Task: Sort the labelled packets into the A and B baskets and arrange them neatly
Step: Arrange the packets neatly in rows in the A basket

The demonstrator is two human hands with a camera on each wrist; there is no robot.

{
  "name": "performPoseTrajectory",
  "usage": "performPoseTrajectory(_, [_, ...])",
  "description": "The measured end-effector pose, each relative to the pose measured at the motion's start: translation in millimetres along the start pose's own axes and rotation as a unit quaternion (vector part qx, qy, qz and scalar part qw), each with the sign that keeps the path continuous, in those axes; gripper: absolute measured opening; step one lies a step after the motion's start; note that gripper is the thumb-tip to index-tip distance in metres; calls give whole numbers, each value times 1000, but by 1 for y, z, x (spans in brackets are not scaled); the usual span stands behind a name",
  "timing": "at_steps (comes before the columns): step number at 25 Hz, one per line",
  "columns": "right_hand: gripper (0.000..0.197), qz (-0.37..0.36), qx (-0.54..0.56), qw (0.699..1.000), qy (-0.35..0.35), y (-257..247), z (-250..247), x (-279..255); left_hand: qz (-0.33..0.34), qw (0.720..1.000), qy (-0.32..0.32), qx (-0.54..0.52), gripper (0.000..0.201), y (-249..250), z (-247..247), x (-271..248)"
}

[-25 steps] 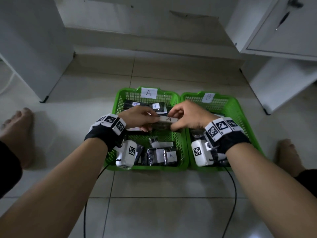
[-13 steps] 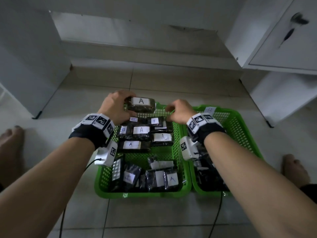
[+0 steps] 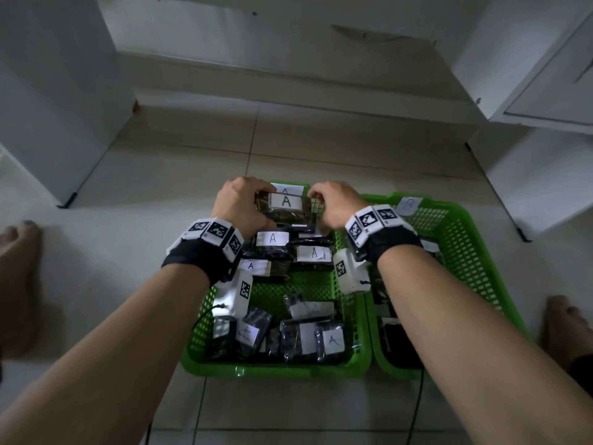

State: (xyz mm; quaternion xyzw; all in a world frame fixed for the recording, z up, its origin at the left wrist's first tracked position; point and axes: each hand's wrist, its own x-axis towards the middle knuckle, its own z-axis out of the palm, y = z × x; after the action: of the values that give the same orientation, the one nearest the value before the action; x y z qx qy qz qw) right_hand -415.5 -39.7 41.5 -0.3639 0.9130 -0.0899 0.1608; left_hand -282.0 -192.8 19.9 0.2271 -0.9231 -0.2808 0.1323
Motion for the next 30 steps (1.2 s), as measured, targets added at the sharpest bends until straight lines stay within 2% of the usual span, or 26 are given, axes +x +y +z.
performPoseTrajectory(2, [86,-45,-2,998,-33,-3,-13,-15,4,1000,-22,-6,68,6,9,-3])
performPoseTrajectory(3, [83,-68,-17,997,-37,-5,-14,-21,12,999,-34,-12,67,9,13,-5])
performPoseTrajectory(6, [45,-87,-52,995,-14,-8,-4,-31,52,996,-71,-24,70,18,22,-14])
performPoseTrajectory(9, [24,-57,-103,993,4,-12,7,-35,44,991,-115,44,88,11,18,-18])
performPoseTrajectory(12, [26,-37,-137,990,9,-17,15,-33,-6,964,-197,177,67,-5,6,-19])
performPoseTrajectory(15, [27,-44,-146,988,7,-21,24,-27,4,929,-262,261,42,-10,5,-22])
performPoseTrajectory(17, [24,-45,-140,989,4,-20,32,-23,16,924,-270,272,23,-9,7,-24])
performPoseTrajectory(19, [21,-44,-140,989,-4,-17,38,-21,18,924,-272,268,19,-10,8,-25])
performPoseTrajectory(22, [19,-53,-132,990,-7,-15,31,-27,33,947,-238,215,19,-10,6,-27])
performPoseTrajectory(25, [18,-58,-87,995,-5,-19,18,-48,47,975,-172,135,33,-11,1,-40])
performPoseTrajectory(27, [26,-56,-43,996,-53,-25,17,-61,68,983,-143,97,20,-11,-5,-49])
performPoseTrajectory(30, [43,-56,8,982,-180,-31,40,-89,79,965,-236,83,11,-7,-7,-73])
